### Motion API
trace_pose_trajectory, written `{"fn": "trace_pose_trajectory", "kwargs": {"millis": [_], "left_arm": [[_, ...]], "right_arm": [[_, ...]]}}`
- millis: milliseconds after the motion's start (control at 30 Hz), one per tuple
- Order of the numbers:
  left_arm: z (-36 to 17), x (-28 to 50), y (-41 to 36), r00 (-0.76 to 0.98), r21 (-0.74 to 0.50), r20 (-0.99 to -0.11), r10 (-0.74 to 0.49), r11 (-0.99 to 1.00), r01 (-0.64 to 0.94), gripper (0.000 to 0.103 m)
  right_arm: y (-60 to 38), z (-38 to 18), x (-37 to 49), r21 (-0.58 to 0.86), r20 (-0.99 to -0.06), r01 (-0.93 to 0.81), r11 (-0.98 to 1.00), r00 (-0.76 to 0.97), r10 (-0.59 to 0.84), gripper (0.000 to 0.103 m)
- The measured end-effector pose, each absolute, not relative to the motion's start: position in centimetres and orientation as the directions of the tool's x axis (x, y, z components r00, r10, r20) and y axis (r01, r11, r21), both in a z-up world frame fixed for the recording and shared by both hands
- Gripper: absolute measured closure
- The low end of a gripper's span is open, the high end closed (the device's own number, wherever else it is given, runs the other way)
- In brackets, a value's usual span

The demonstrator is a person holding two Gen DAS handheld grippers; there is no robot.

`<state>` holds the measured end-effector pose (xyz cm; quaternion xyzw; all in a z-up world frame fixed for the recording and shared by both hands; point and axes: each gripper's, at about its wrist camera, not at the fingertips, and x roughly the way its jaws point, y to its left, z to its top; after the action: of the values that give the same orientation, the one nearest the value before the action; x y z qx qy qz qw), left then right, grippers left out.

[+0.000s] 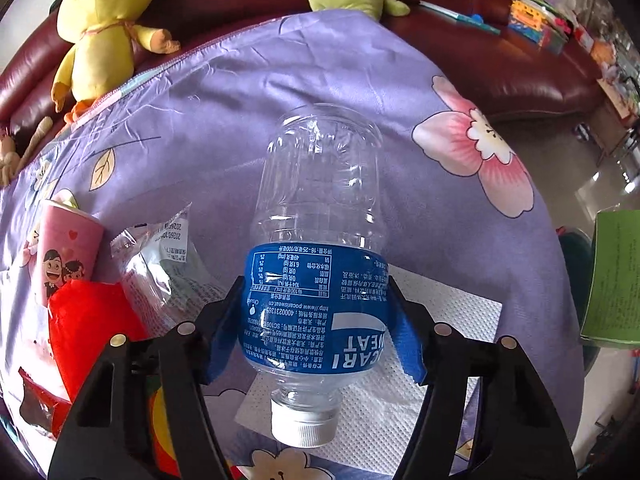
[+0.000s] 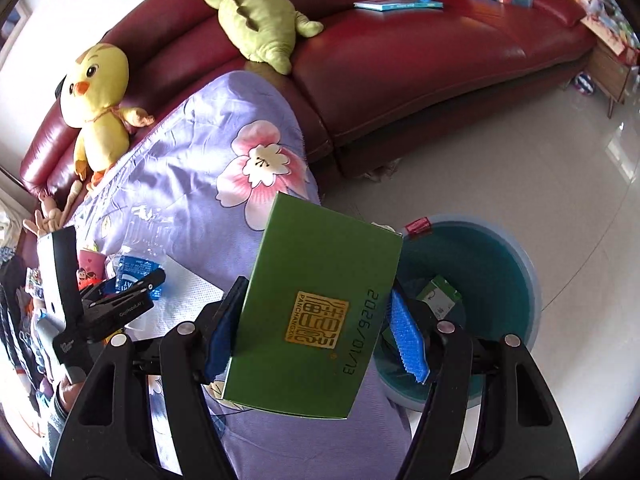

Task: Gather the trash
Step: 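Carry the bottle and green box over the teal bin, then open both tools to drop the bottle and green box into the bin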

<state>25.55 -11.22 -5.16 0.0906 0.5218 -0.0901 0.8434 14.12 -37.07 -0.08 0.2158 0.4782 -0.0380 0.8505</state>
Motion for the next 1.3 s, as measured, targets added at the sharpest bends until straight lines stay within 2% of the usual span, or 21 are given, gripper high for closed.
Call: {"fn": "trace_pose_trajectory", "kwargs": {"millis": [300,500,733,967,1300], "left_arm": [[-0.1,20.9,-16.5,0.454,-0.011,-0.867,-0.204,0.919,0.393,0.036],[-0.2,18.1,-23.4,0.382,-0.043,-0.881,-0.281,0.850,0.526,0.036],[-2.7,15.7,-30.9,0.277,-0.059,-0.916,-0.288,0.783,0.619,0.036],[-6.0,15.0,-36.4,0.197,-0.058,-0.951,-0.239,0.762,0.645,0.035],[-8.5,14.8,-38.5,0.198,0.001,-0.967,-0.159,0.776,0.631,0.033]], "right_arm": [[-43.5,0.2,9.9,0.361,-0.805,0.377,0.853,0.588,0.081,0.039],[-47.7,-0.3,6.7,0.369,-0.801,0.452,0.812,0.598,0.031,0.039],[-51.3,-1.7,4.2,0.388,-0.803,0.498,0.776,0.596,0.019,0.039],[-53.7,-3.2,3.1,0.376,-0.819,0.518,0.768,0.574,0.013,0.039],[-54.1,-5.7,3.8,0.383,-0.841,0.521,0.763,0.538,0.054,0.039]]}}
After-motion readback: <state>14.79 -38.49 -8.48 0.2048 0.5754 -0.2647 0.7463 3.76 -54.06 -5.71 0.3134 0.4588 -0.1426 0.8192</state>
